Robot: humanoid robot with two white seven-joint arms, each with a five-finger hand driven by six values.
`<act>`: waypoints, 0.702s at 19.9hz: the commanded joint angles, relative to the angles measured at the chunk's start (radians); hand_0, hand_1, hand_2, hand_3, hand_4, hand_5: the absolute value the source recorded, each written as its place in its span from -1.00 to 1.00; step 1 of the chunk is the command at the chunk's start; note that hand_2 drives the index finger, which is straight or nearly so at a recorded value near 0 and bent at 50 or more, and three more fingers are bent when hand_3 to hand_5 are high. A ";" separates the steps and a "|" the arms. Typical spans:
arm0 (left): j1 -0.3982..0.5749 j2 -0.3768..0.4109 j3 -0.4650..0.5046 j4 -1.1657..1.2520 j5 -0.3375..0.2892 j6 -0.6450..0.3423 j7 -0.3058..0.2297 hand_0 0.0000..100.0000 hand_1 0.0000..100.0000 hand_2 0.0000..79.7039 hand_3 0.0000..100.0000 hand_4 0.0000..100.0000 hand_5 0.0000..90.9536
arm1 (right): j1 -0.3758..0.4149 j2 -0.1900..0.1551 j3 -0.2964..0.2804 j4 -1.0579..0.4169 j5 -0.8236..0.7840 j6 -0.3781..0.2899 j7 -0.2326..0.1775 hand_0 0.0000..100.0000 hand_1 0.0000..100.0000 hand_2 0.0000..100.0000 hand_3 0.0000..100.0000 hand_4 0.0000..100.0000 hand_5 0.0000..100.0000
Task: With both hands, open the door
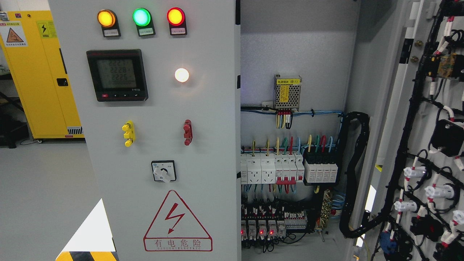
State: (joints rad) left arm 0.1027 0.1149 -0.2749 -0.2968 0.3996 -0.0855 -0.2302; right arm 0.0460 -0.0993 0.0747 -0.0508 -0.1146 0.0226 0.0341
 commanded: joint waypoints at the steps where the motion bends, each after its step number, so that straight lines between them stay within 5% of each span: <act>1: -0.011 -0.081 0.016 0.286 -0.016 0.021 0.008 -0.45 -0.75 -1.00 -1.00 -1.00 -1.00 | 0.000 0.001 -0.003 -0.001 0.001 0.000 0.000 -0.57 -0.87 -1.00 -1.00 -1.00 -1.00; 8: -0.011 -0.098 0.017 0.283 -0.016 0.020 0.011 -0.44 -0.78 -1.00 -1.00 -1.00 -1.00 | -0.002 0.018 -0.006 -0.035 0.003 -0.001 -0.006 -0.57 -0.87 -1.00 -1.00 -1.00 -1.00; 14: -0.011 -0.098 0.014 0.283 -0.016 0.020 0.011 -0.43 -0.78 -1.00 -1.00 -1.00 -1.00 | 0.080 0.024 0.008 -0.425 0.000 -0.001 0.000 -0.57 -0.87 -1.00 -1.00 -1.00 -1.00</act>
State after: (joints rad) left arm 0.0929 0.0326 -0.2640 -0.0846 0.3848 -0.0662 -0.2188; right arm 0.0734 -0.0857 0.0724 -0.1465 -0.1136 0.0214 0.0321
